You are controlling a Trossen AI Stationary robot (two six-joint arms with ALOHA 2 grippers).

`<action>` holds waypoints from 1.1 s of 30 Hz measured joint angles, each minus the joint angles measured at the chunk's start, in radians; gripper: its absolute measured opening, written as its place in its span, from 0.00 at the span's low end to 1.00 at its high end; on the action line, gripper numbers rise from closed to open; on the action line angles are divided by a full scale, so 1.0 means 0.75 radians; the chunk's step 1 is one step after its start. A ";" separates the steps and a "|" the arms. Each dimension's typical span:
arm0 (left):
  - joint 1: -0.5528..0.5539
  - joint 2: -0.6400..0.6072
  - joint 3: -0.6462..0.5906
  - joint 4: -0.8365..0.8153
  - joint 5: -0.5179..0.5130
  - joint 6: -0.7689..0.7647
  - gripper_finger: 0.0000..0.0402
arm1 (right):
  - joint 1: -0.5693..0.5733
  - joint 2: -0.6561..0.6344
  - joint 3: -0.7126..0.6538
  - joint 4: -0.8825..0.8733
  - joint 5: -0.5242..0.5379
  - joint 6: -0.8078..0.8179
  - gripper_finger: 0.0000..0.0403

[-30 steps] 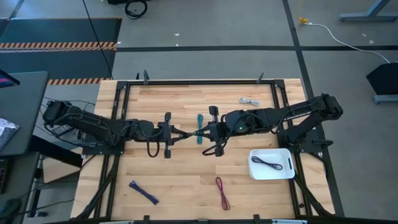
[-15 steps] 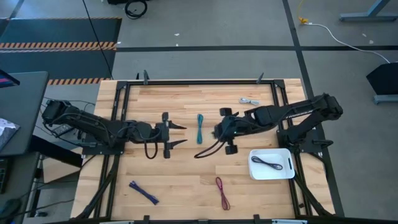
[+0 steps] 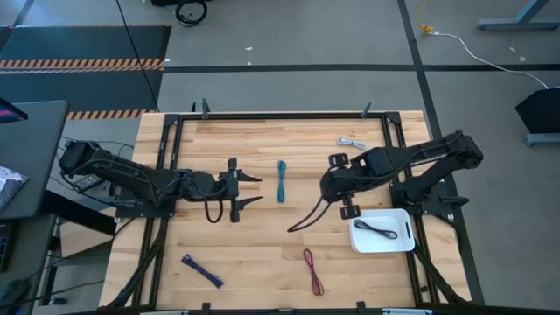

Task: Pick and place USB-C Cables
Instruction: Put the green charger cable into the white container

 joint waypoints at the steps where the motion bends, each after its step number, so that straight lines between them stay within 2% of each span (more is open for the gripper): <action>1: 0.000 0.000 0.000 0.000 0.000 0.000 0.58 | 0.010 0.000 0.000 -0.054 -0.014 0.035 0.05; 6: 0.000 0.000 0.000 -0.001 0.000 -0.001 0.58 | 0.073 0.000 0.000 -0.219 -0.037 0.170 0.05; 12: 0.000 0.000 0.000 -0.012 0.000 -0.001 0.58 | 0.148 0.000 0.000 -0.254 -0.185 0.326 0.05; 18: 0.000 0.000 0.000 -0.062 0.001 -0.010 0.58 | 0.219 0.000 -0.011 -0.283 -0.337 0.574 0.05; 23: 0.000 0.000 0.000 -0.104 0.005 -0.067 0.58 | 0.264 0.001 -0.121 -0.372 -0.451 0.706 0.05; 33: 0.000 0.000 0.000 -0.118 0.006 -0.069 0.58 | 0.276 0.001 -0.395 -0.230 -0.590 0.768 0.05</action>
